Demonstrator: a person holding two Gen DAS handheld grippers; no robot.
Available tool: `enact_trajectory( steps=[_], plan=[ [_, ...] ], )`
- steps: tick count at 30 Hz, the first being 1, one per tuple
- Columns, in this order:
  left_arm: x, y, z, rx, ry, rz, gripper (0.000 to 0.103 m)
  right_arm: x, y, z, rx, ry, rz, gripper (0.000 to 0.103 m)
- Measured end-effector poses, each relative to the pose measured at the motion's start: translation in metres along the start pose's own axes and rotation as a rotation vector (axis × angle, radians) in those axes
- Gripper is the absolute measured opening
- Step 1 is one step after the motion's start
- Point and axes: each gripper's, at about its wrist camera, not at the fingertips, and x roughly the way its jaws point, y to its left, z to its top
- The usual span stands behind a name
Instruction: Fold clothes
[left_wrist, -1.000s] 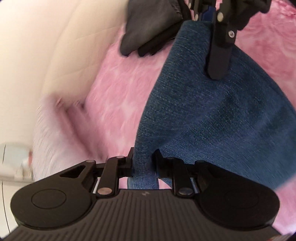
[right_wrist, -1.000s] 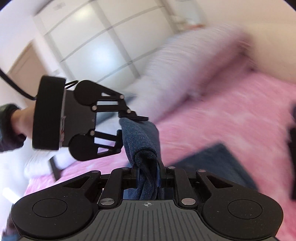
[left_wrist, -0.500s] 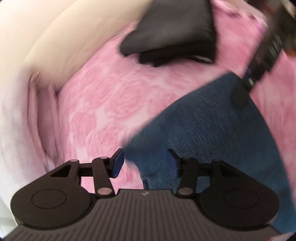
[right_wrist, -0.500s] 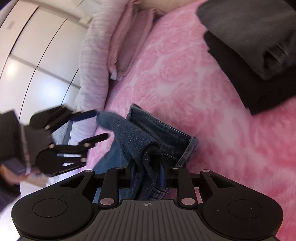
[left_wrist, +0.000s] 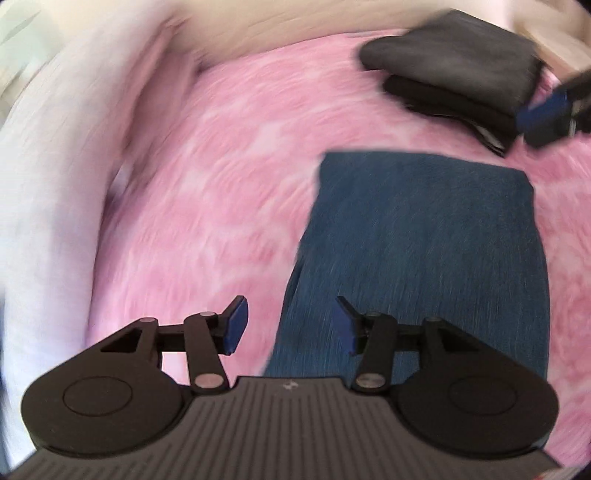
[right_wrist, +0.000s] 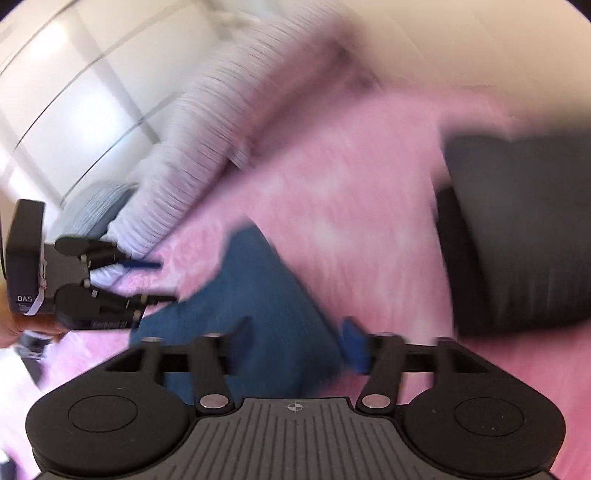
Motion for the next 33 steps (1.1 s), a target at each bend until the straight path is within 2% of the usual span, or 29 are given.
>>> enact_trajectory(
  steps=[1, 3, 7, 9, 10, 11, 12, 14, 15, 16, 19, 22, 25, 29, 33],
  plan=[
    [-0.002, 0.006, -0.012, -0.064, 0.014, 0.014, 0.047, 0.002, 0.005, 0.011, -0.062, -0.022, 0.005, 0.069],
    [-0.001, 0.018, -0.04, -0.201, 0.06, 0.055, 0.048, 0.025, 0.012, 0.031, -0.136, -0.006, 0.052, 0.069],
    [0.0, 0.045, -0.091, -0.492, 0.109, 0.095, 0.048, 0.095, 0.023, 0.053, -0.247, 0.109, 0.099, 0.068],
    [0.001, 0.056, -0.107, -0.615, 0.094, 0.071, 0.055, 0.125, 0.027, 0.056, -0.273, 0.17, 0.113, 0.068],
    [0.002, 0.062, -0.114, -0.674, 0.086, 0.059, 0.057, 0.137, 0.028, 0.056, -0.281, 0.2, 0.105, 0.064],
    [0.004, 0.065, -0.118, -0.713, 0.081, 0.042, 0.057, 0.145, 0.029, 0.054, -0.291, 0.225, 0.108, 0.054],
    [0.004, 0.067, -0.12, -0.735, 0.075, 0.032, 0.057, 0.152, 0.031, 0.053, -0.301, 0.249, 0.107, 0.029],
    [-0.002, 0.066, -0.122, -0.74, 0.058, 0.03, 0.053, 0.152, 0.039, 0.05, -0.312, 0.258, 0.079, 0.022],
    [-0.007, 0.066, -0.123, -0.737, 0.048, 0.032, 0.05, 0.148, 0.045, 0.051, -0.305, 0.256, 0.105, 0.016],
    [-0.013, 0.063, -0.124, -0.735, 0.034, 0.042, 0.05, 0.144, 0.05, 0.052, -0.299, 0.253, 0.137, 0.015],
    [-0.03, 0.061, -0.134, -0.752, -0.001, 0.06, 0.05, 0.124, 0.071, 0.058, -0.311, 0.24, 0.354, 0.015],
    [-0.032, 0.062, -0.142, -0.797, -0.004, 0.061, 0.05, 0.127, 0.054, 0.071, -0.262, 0.224, 0.423, 0.014],
    [-0.018, 0.066, -0.14, -0.818, 0.002, 0.032, 0.05, 0.155, 0.009, 0.075, -0.176, 0.25, 0.356, 0.014],
    [0.007, 0.07, -0.131, -0.829, 0.022, -0.003, 0.051, 0.181, -0.029, 0.068, -0.167, 0.294, 0.32, 0.015],
    [0.013, 0.074, -0.129, -0.891, 0.014, -0.004, 0.049, 0.182, -0.036, 0.069, -0.12, 0.287, 0.363, 0.015]
  ],
)
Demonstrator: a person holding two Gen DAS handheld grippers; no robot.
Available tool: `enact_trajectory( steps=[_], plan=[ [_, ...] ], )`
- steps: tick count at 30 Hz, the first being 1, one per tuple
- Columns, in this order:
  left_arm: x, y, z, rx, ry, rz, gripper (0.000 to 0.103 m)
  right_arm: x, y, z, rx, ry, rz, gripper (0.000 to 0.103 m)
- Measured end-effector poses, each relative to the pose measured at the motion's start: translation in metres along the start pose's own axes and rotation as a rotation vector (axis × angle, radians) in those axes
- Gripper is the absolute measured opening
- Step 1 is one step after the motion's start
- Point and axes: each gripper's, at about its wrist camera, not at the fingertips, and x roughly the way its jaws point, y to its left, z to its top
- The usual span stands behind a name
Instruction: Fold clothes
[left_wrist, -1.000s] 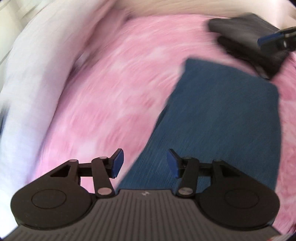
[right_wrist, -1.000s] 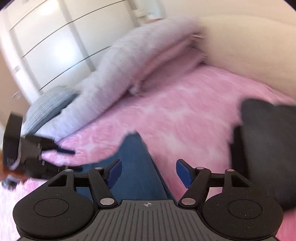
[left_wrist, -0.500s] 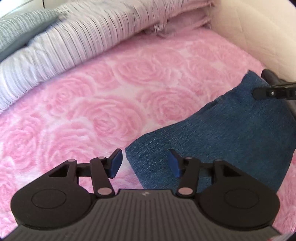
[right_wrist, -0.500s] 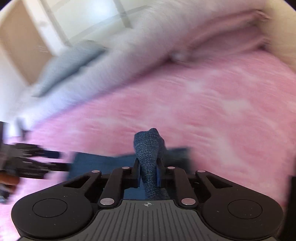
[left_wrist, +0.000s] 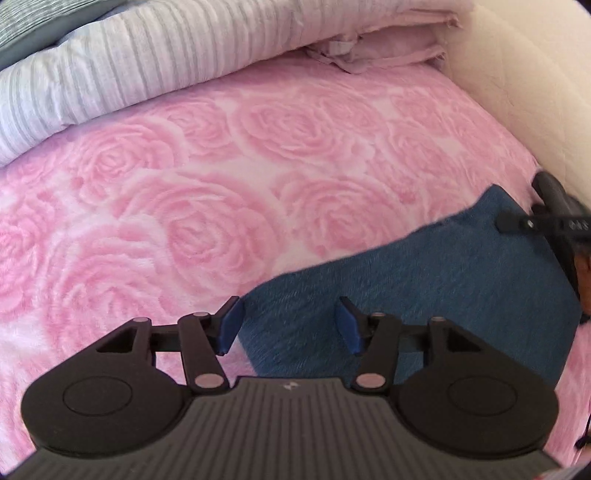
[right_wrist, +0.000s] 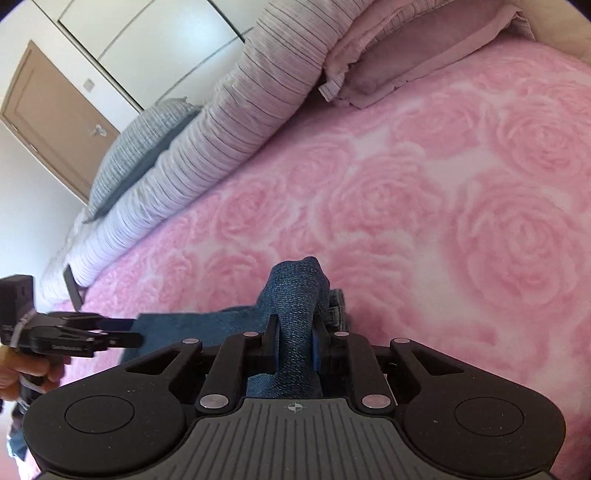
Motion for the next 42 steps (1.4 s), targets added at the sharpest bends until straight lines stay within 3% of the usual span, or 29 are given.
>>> enact_trajectory(
  steps=[2, 7, 12, 16, 20, 22, 26, 29, 34, 36, 38, 40, 42],
  plan=[
    [0.002, 0.002, -0.002, 0.004, 0.001, 0.012, 0.048, -0.004, -0.002, -0.001, 0.05, -0.021, 0.054, 0.015],
    [0.021, -0.003, -0.008, 0.039, 0.031, 0.091, 0.053, 0.007, -0.01, -0.001, 0.04, 0.006, 0.021, 0.017],
    [0.024, 0.003, -0.01, 0.014, 0.036, 0.08, 0.056, -0.007, 0.012, -0.001, -0.036, -0.024, -0.042, 0.02],
    [0.026, 0.005, -0.011, 0.003, 0.03, 0.079, 0.058, -0.039, 0.026, -0.013, -0.046, -0.109, -0.116, 0.02],
    [0.028, 0.008, -0.017, -0.026, 0.003, 0.08, 0.065, -0.025, 0.026, -0.027, -0.121, -0.048, -0.206, 0.02],
    [0.024, 0.01, -0.016, -0.038, -0.001, 0.077, 0.064, -0.016, 0.025, -0.029, -0.156, -0.021, -0.228, 0.02],
    [-0.01, -0.003, -0.017, -0.004, -0.033, 0.125, 0.038, -0.037, 0.044, -0.028, -0.183, -0.074, -0.265, 0.02],
    [-0.037, -0.017, -0.03, -0.007, -0.06, 0.077, 0.039, -0.062, 0.075, -0.041, -0.223, -0.117, -0.261, 0.02],
    [-0.024, -0.048, -0.066, 0.108, 0.006, 0.039, 0.041, -0.049, 0.104, -0.086, -0.309, 0.001, -0.232, 0.02],
    [-0.009, -0.049, -0.076, 0.127, 0.027, 0.046, 0.049, -0.033, 0.097, -0.102, -0.323, 0.04, -0.254, 0.02],
    [-0.007, -0.043, -0.076, 0.103, 0.031, 0.037, 0.054, -0.028, 0.087, -0.106, -0.278, 0.027, -0.243, 0.02],
    [-0.013, -0.037, -0.074, 0.079, 0.042, 0.033, 0.053, -0.036, 0.083, -0.095, -0.172, 0.028, -0.223, 0.02],
    [-0.03, -0.032, -0.078, 0.057, 0.028, 0.06, 0.049, -0.051, 0.092, -0.091, -0.153, 0.014, -0.221, 0.02]
  ],
)
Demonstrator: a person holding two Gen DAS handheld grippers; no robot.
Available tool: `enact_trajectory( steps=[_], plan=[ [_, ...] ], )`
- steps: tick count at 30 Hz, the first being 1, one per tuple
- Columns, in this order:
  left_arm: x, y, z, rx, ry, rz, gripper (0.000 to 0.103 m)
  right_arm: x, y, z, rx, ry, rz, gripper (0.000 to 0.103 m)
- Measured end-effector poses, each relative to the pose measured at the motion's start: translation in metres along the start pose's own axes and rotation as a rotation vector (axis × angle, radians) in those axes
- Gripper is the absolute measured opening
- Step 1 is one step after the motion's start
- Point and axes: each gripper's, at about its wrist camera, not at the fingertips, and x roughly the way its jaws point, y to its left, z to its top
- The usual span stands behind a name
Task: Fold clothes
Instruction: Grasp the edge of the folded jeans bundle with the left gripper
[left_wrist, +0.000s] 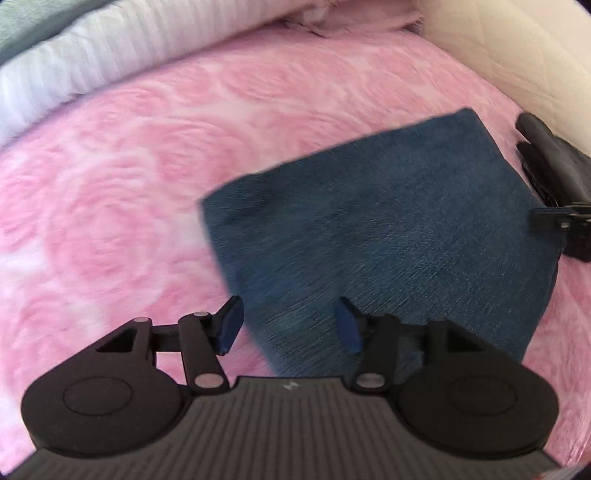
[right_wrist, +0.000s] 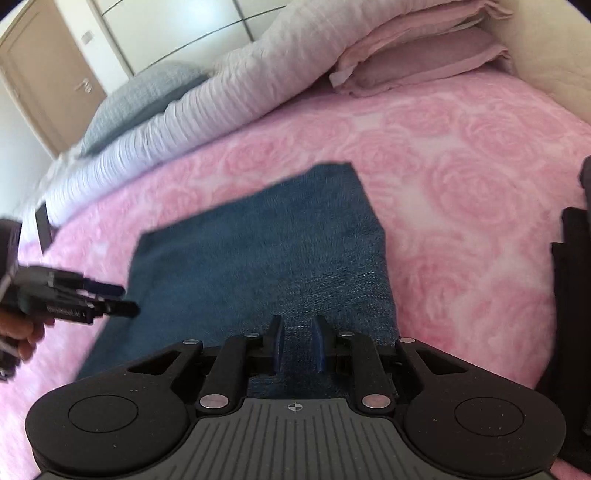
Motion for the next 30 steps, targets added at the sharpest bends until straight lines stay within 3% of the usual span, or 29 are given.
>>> enact_trajectory(
  steps=[3, 5, 7, 8, 13, 17, 20, 30],
  plan=[
    [-0.025, 0.012, -0.018, -0.117, 0.011, -0.029, 0.049, -0.025, 0.005, 0.002, 0.005, -0.019, -0.012, 0.02],
    [-0.033, 0.022, -0.031, -0.21, 0.027, -0.059, 0.049, -0.03, 0.006, 0.006, 0.0, -0.029, -0.056, 0.028],
    [-0.031, 0.029, -0.037, -0.275, 0.037, -0.085, 0.05, -0.03, 0.0, 0.012, 0.004, -0.043, -0.092, 0.071],
    [-0.026, 0.031, -0.04, -0.303, 0.046, -0.095, 0.05, -0.024, -0.007, 0.017, 0.009, -0.044, -0.097, 0.077],
    [-0.004, 0.035, -0.047, -0.438, 0.066, -0.204, 0.051, 0.029, -0.051, 0.039, 0.054, 0.06, -0.017, 0.078],
    [0.004, 0.032, -0.041, -0.416, 0.053, -0.187, 0.054, 0.067, -0.082, 0.043, 0.164, 0.194, 0.071, 0.078],
    [0.008, 0.034, -0.033, -0.387, 0.046, -0.183, 0.055, 0.072, -0.094, 0.041, 0.233, 0.206, 0.121, 0.078],
    [0.029, 0.043, -0.012, -0.37, 0.066, -0.238, 0.051, 0.073, -0.091, 0.041, 0.262, 0.216, 0.154, 0.077]
  ],
)
